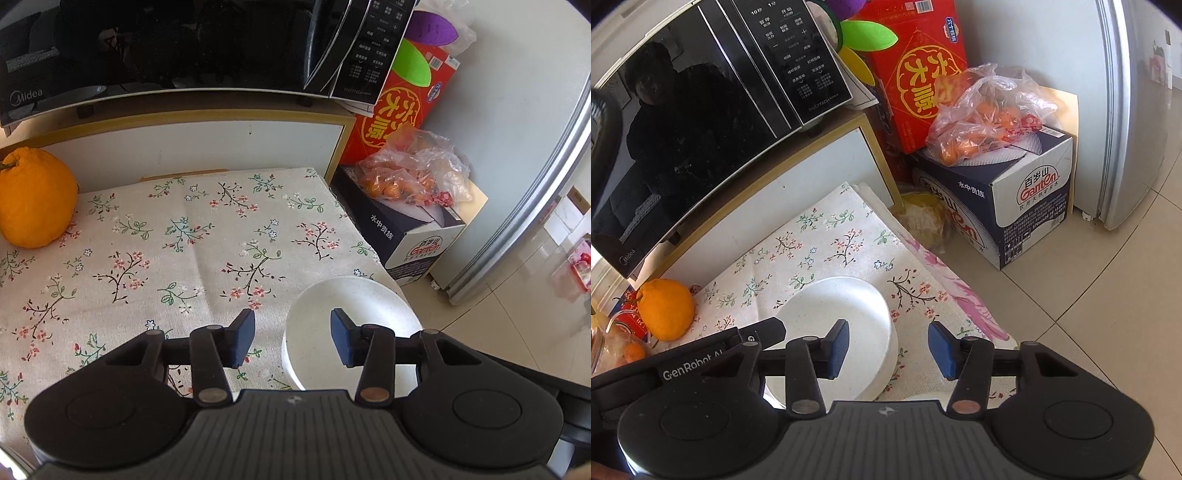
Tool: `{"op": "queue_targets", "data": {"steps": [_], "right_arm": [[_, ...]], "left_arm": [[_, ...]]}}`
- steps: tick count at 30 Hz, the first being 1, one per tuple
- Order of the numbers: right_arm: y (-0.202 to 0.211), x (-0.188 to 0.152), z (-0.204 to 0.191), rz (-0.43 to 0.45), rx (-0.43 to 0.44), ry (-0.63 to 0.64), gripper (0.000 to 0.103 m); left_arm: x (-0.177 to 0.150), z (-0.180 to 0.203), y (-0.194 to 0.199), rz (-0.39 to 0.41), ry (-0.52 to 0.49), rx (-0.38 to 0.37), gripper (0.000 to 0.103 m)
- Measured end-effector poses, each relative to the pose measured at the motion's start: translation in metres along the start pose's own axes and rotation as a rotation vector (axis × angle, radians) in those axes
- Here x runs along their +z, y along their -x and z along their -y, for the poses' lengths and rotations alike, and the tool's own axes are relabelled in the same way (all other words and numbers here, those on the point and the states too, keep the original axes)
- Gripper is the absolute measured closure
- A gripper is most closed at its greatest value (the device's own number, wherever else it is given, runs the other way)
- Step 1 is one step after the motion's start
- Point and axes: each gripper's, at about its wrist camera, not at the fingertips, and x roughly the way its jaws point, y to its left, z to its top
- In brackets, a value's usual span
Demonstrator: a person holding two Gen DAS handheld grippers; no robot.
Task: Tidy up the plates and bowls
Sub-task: 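Move both grippers to the white bowl beside the cardboard box, then close both grippers on the rim of the white bowl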
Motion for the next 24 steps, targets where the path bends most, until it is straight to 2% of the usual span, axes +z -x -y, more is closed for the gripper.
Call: {"op": "queue_targets", "data": {"steps": [7,10,11,16,24], "right_arm": [[-0.013,0.003,-0.008,-0.024,-0.025,0.036,0.066],[-0.019,0.003,-0.009,-0.038,-0.031,0.035,0.071],[-0.021,0.003,-0.008,-0.043,-0.026,0.033,0.077],[-0.024,0.004,-0.004,-0.053,-0.03,0.009,0.097],[-0.023,0.004,-0.005,-0.05,-0.026,0.005,0.099]], "left_arm": [[0.002,-0.004,-0.008,-0.017,0.011,-0.028,0.067],[0.003,-0.004,-0.013,-0.031,0.022,-0.047,0.074],[0.003,-0.004,-0.016,-0.041,0.026,-0.059,0.082],[0.001,-0.005,-0.018,-0.041,0.012,-0.053,0.088],[0.004,-0.004,-0.009,-0.016,0.006,-0.045,0.094]]}}
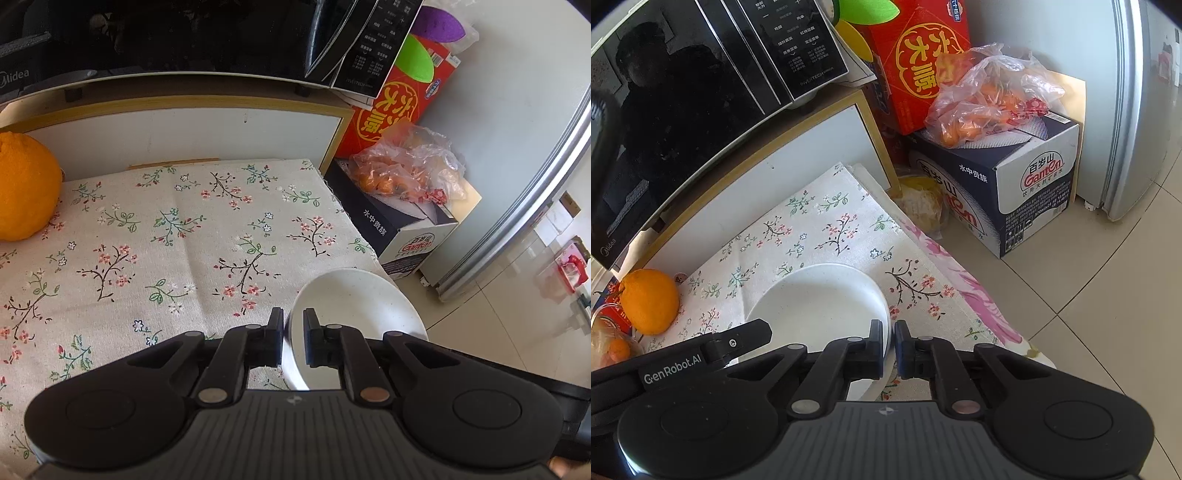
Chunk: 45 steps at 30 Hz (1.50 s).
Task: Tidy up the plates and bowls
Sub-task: 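Close both grippers on the rim of the white bowl, then lift the white bowl with both grippers and carry it toward the other bowls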
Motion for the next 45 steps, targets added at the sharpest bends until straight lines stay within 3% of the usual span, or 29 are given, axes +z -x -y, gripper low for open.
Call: {"op": "queue_targets", "data": {"steps": [17,29,37,45], "right_arm": [[0.064,0.005,-0.022,0.122,0.122,0.023,0.099],[0.095,-0.023,-0.061,0.085,0.244,0.092,0.099],[0.108,-0.05,-0.108,0.064,0.3,0.19,0.098],[0.111,-0.068,-0.131,0.04,0.317,0.227,0.098]], "left_arm": [[-0.009,0.009,0.081,0.186,0.005,0.048,0.098],[-0.033,-0.008,0.146,0.28,0.043,0.167,0.098],[-0.053,-0.037,0.182,0.301,0.1,0.252,0.098],[-0.067,-0.051,0.196,0.302,0.141,0.279,0.098]]}}
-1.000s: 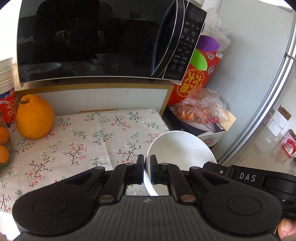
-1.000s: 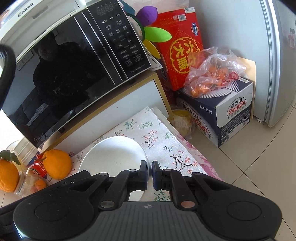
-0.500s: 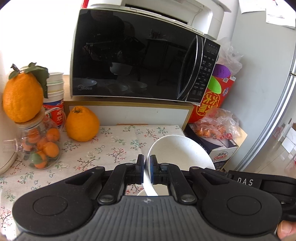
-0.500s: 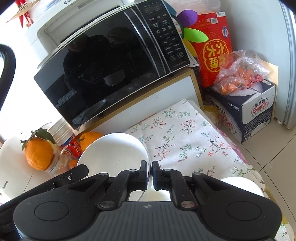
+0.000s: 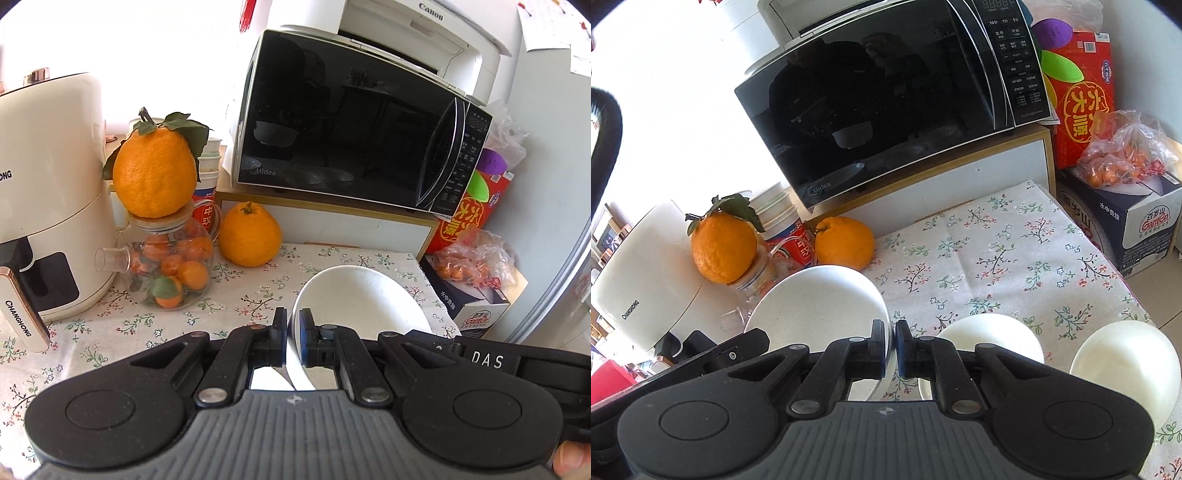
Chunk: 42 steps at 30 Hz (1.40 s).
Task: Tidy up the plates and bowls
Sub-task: 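Lift the white bowl with both grippers and carry it toward the other bowls, then lower the white bowl beside the plate stack and open both grippers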
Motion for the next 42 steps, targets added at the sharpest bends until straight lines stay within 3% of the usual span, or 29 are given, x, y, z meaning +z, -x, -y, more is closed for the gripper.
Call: {"op": "queue_targets", "data": {"steps": [11,20,25,30,35,42], "right_arm": [[0.008,-0.012,0.012,-0.019,-0.065,-0.023,0.097],[0.029,-0.05,0.04,-0.1,-0.139,-0.024,0.095],[0.039,-0.071,0.061,-0.214,-0.137,-0.027,0.093],[0.024,-0.084,0.069,-0.331,-0.174,0.003,0.093],[0.018,-0.084,0.068,-0.329,-0.188,0.026,0.093],[0.011,-0.084,0.072,-0.342,-0.186,0.022,0.093]], "left_arm": [[-0.016,0.013,0.001,-0.034,-0.014,-0.046,0.098],[-0.05,0.02,0.012,-0.17,0.002,-0.135,0.097],[-0.076,0.013,0.016,-0.272,0.034,-0.172,0.096],[-0.099,0.013,0.003,-0.377,0.042,-0.158,0.096],[-0.099,0.021,-0.003,-0.338,-0.03,-0.125,0.096],[-0.105,0.017,-0.01,-0.375,-0.028,-0.119,0.095]]}}
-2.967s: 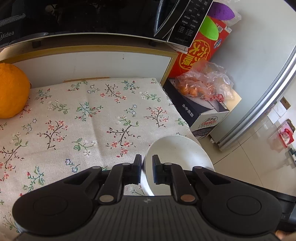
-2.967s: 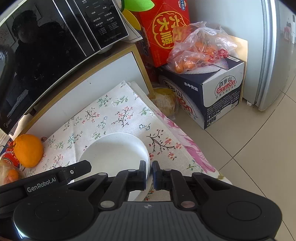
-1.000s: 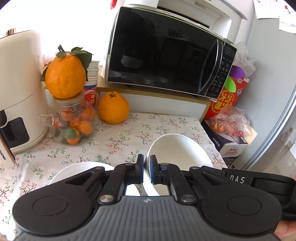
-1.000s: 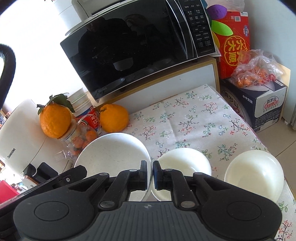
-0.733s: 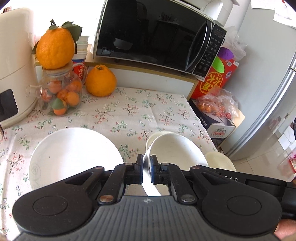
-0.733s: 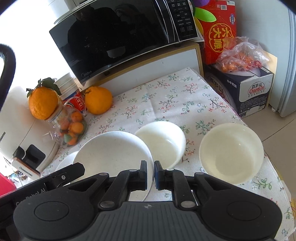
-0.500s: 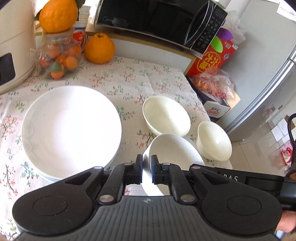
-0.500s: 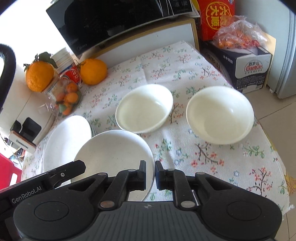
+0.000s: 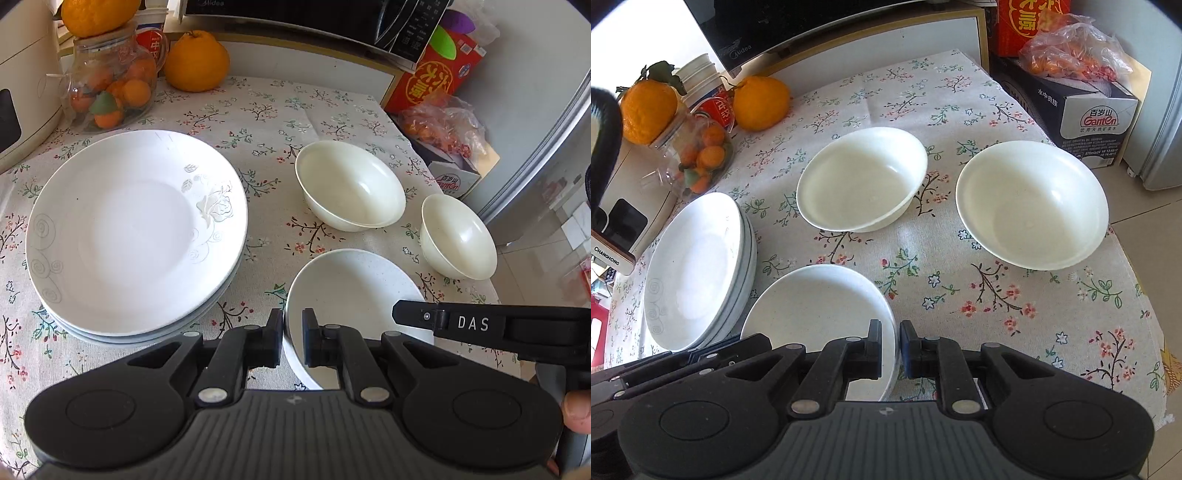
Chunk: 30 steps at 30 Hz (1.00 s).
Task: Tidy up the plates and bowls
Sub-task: 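Lower the white bowl beside the plate stack and open both grippers, then move both open grippers to a second white bowl on the tablecloth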
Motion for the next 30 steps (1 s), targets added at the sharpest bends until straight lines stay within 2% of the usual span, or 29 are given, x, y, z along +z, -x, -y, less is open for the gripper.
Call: {"op": "queue_targets", "data": {"steps": [4,8,14,16,18,19,25,27,30], "right_arm": [[0.0,0.0,0.0,-0.001,0.005,0.003,0.093],[0.001,0.0,0.002,0.005,0.009,-0.01,0.093],[0.006,-0.001,0.003,0.022,-0.011,-0.011,0.092],[0.009,-0.001,0.005,0.035,-0.013,-0.022,0.088],[0.012,-0.001,0.006,0.051,-0.018,-0.027,0.073],[0.014,-0.001,0.007,0.063,-0.022,-0.026,0.069],[0.021,0.003,0.013,0.111,-0.003,-0.067,0.063],[0.025,0.004,0.015,0.135,-0.001,-0.078,0.053],[0.027,0.006,0.02,0.157,-0.007,-0.1,0.045]], "left_arm": [[0.002,-0.002,0.002,0.016,0.001,0.018,0.092],[0.003,-0.001,0.004,0.03,-0.01,0.035,0.083],[0.005,-0.002,0.006,0.041,-0.009,0.029,0.08],[0.006,-0.002,0.009,0.055,-0.016,0.031,0.076],[0.008,-0.003,0.012,0.064,-0.015,0.013,0.067],[0.009,-0.003,0.013,0.07,-0.013,0.001,0.063],[0.014,-0.004,0.016,0.096,-0.012,-0.006,0.053],[0.016,-0.003,0.017,0.111,-0.021,-0.006,0.048],[0.018,0.0,0.019,0.137,-0.033,-0.002,0.034]]}}
